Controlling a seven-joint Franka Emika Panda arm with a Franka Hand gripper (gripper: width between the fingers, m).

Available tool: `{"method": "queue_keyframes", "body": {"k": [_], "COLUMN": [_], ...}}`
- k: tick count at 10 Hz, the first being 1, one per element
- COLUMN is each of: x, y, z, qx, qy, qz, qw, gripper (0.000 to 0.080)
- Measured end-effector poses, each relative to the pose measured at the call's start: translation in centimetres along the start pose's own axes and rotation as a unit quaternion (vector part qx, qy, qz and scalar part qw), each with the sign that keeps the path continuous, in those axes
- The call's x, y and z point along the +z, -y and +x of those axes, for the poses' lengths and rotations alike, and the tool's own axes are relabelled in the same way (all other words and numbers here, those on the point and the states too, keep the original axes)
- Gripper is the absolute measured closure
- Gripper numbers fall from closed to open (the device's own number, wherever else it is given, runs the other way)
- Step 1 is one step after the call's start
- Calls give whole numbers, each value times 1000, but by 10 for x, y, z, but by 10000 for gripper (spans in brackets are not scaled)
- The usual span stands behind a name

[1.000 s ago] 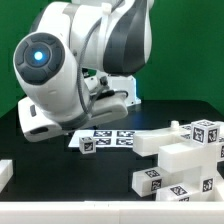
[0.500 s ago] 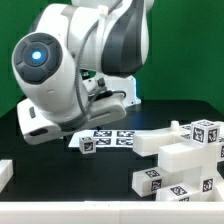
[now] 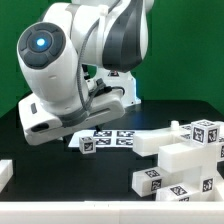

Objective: Assemble chair

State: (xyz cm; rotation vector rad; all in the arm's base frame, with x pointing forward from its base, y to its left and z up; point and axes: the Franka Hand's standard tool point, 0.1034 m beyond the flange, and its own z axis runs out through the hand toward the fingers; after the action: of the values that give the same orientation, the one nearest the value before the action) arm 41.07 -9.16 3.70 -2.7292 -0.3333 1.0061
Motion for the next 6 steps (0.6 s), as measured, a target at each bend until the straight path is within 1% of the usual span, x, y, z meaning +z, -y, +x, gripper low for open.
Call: {"method": "queue_keyframes", "body": {"k": [2,3,5,6], "x": [-4,-5,-4,-5], "y": [-2,-7,-10,-15], "z": [-6,-5,-7,-5], "qx": [1,-4,5,12], "qy": [-71,-111,-154,-202], "qz": [-18,-28,-33,-39], "qw": [997,993,987,979], "gripper": [151,151,151,151]}}
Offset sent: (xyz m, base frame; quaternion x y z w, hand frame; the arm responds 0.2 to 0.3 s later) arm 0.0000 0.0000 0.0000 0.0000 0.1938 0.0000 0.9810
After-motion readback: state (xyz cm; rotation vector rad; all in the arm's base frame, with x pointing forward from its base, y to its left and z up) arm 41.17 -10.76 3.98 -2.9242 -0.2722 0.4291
